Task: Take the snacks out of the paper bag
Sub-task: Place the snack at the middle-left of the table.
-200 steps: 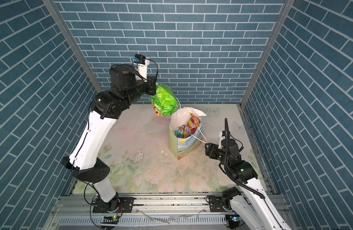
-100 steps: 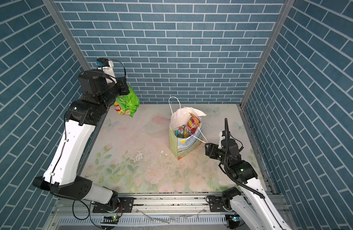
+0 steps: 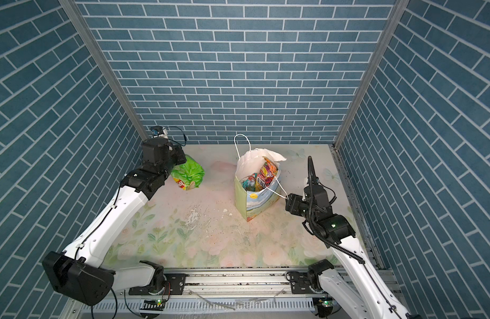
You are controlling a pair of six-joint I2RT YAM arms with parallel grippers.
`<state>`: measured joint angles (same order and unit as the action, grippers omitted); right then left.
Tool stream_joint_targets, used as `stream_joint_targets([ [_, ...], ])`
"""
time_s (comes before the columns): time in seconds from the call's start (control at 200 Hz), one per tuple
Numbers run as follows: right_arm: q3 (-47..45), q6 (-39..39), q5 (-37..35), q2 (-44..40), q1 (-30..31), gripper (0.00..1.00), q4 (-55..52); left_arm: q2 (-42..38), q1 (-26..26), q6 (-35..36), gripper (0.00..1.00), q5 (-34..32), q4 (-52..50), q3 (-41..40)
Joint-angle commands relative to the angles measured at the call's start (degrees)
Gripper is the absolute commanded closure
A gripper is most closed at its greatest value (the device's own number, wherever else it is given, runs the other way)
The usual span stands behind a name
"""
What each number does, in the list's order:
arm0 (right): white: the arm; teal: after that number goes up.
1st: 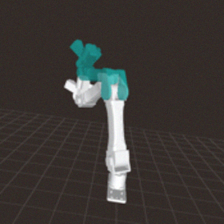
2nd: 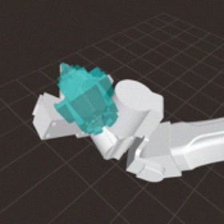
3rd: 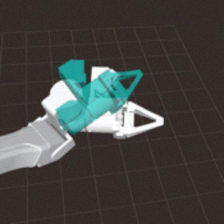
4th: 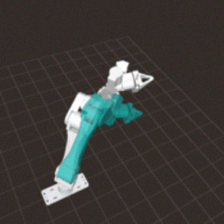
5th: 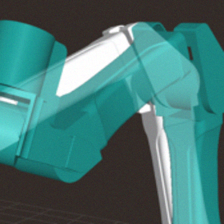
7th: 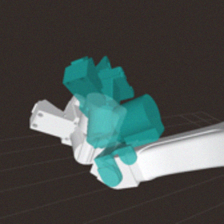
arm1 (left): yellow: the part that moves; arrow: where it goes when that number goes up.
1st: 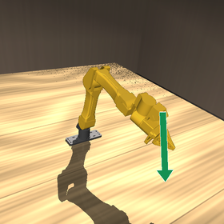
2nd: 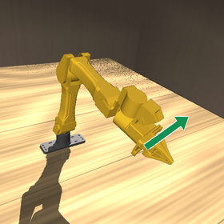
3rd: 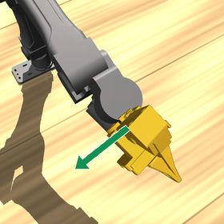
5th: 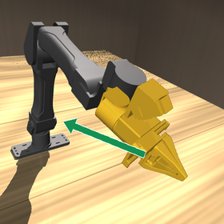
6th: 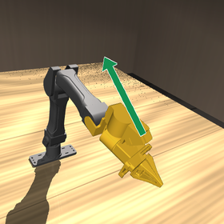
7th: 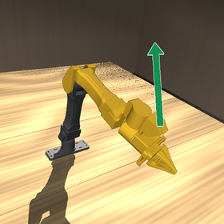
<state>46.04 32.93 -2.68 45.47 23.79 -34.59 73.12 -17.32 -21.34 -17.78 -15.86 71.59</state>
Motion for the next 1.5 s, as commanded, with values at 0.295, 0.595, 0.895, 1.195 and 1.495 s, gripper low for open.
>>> stream_joint_targets([
  [0.295, 6.9, -1.4, -1.6, 8.9, 0.3, 0.27, -5.1, 4.2, 7.3, -6.1, 1.0, 2.3, 10.4, -11.7],
  [0.595, 9.3, -0.3, -2.1, 9.6, 0.3, 0.27, -6.1, 8.8, 10.1, -4.8, 1.0, 4.0, 11.2, -11.4],
  [0.895, 11.6, 1.6, -1.7, 10.6, 0.3, 0.27, -6.6, 8.1, 10.6, -3.5, 0.01, 9.1, 13.1, -13.5],
  [1.195, 11.2, 3.4, -0.3, 11.7, 0.3, 0.27, -5.0, -3.8, 10.6, -5.3, 0.0, 13.9, 13.4, -19.3],
  [1.495, 13.7, 2.1, -1.9, 11.3, 0.3, 0.27, -7.1, -16.8, 10.5, -4.0, 0.0, 17.3, 8.1, -25.0],
])
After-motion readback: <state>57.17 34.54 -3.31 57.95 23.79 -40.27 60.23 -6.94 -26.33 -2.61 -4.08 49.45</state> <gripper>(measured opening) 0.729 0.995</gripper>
